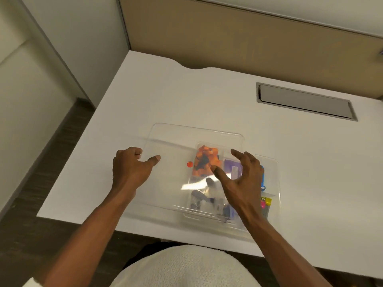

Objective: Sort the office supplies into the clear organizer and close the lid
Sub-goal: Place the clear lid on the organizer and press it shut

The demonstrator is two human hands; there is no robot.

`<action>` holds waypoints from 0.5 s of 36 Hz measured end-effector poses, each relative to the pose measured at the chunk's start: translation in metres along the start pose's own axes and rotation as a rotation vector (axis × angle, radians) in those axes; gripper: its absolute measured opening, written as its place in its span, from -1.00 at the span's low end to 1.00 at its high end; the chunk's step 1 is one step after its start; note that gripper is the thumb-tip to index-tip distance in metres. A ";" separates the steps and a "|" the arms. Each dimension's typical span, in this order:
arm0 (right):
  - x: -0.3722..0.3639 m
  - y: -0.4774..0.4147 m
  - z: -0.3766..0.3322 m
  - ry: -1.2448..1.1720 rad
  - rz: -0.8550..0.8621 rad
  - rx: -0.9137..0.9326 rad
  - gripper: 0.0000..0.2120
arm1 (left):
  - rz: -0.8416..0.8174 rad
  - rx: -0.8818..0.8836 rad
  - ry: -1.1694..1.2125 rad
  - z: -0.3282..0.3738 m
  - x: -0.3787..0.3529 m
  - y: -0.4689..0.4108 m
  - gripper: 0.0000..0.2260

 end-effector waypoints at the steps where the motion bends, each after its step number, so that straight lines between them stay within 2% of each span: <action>1: 0.010 -0.004 0.009 0.000 0.011 -0.010 -0.33 | -0.015 -0.011 0.001 0.007 -0.009 0.005 -0.44; 7: 0.059 -0.021 0.056 0.017 0.066 -0.075 -0.30 | -0.136 -0.117 -0.056 0.039 -0.062 0.034 -0.42; 12: 0.079 -0.031 0.093 0.075 0.108 -0.125 -0.41 | -0.224 -0.191 -0.147 0.051 -0.098 0.054 -0.35; 18: 0.082 -0.037 0.121 0.125 0.090 -0.113 -0.42 | -0.234 -0.244 -0.333 0.056 -0.120 0.074 -0.38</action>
Point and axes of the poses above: each hand's wrist, its own y-axis away from the middle knuckle, its own x-axis out of the back of the hand, z = x × y, the point moved 2 cm from there along -y, towards the middle knuckle, and after that the axes turned 15 degrees about -x, right-handed, at the moved point
